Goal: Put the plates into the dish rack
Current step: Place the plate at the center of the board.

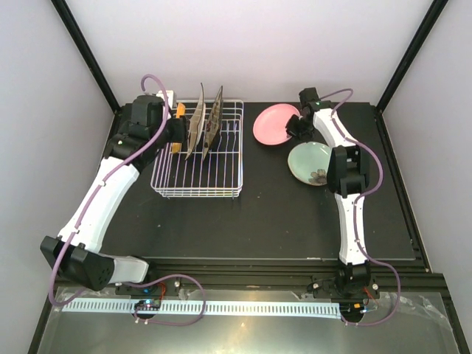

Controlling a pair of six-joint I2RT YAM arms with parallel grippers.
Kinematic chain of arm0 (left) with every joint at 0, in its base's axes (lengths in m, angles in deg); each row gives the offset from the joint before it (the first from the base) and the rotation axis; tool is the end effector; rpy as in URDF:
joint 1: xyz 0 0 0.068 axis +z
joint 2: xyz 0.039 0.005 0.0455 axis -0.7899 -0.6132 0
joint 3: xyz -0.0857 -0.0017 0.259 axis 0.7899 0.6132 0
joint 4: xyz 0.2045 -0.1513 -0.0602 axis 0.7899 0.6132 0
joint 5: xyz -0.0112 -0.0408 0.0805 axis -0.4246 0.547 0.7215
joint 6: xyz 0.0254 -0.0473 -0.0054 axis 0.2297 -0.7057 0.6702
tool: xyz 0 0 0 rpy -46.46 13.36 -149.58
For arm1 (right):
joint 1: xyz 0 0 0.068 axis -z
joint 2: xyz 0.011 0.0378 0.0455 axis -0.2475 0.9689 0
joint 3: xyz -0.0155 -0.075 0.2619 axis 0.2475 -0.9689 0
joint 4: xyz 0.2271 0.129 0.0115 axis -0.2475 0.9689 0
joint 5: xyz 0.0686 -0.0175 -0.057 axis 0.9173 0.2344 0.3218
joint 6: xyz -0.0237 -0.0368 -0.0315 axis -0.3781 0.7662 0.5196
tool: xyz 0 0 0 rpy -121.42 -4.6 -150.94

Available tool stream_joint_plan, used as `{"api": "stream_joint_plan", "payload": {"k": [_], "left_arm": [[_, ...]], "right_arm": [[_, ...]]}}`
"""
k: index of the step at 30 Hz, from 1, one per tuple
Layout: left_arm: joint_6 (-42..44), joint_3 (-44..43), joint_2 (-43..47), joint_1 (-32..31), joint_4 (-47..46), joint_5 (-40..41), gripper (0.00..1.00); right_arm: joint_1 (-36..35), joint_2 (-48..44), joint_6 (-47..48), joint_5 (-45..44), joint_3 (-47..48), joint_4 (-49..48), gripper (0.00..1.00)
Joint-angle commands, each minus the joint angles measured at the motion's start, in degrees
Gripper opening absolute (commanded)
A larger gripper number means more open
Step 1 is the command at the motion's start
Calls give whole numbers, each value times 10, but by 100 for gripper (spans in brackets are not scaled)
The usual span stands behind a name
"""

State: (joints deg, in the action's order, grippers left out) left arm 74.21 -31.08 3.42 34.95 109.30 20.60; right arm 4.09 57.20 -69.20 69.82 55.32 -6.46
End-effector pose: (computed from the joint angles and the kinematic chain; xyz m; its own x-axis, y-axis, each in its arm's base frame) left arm 0.2716 -0.0802 0.4017 -0.5226 -0.0403 -0.8516 0.1088 0.9876 -0.1134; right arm 0.5076 0.0998 0.1871 -0.8487 0.5049 -0.1574 0.4055 0.8123 0.4191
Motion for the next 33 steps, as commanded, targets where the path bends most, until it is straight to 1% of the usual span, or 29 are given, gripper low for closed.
{"api": "stream_joint_plan", "payload": {"k": [1,6,7,9,11,17,23,27,31,33], "left_arm": [[8,-35,-19,4,17,3,65],[19,-29,-30,4,4,-21,66],[21,-25,-31,4,-2,-27,66],[22,-14,-33,3,-12,-34,67],[22,-7,-36,2,-20,-39,67],[27,-7,-47,-17,-32,-39,67],[36,-14,-35,-62,-49,-19,66],[59,-26,-46,-112,-49,12,65],[80,-49,-92,-175,-36,83,64],[77,-52,-115,-188,-39,120,64]], "right_arm": [[11,36,1,16,7,43,21],[25,24,0,11,-6,44,29],[27,16,2,11,-15,39,33],[32,0,4,2,-27,36,35],[37,-19,9,-3,-45,28,41],[53,-68,18,2,-79,9,44],[55,-110,26,5,-90,-1,45],[55,-143,32,5,-94,-14,45],[55,-182,33,-12,-101,-5,45],[55,-209,33,-25,-118,-6,45]]}}
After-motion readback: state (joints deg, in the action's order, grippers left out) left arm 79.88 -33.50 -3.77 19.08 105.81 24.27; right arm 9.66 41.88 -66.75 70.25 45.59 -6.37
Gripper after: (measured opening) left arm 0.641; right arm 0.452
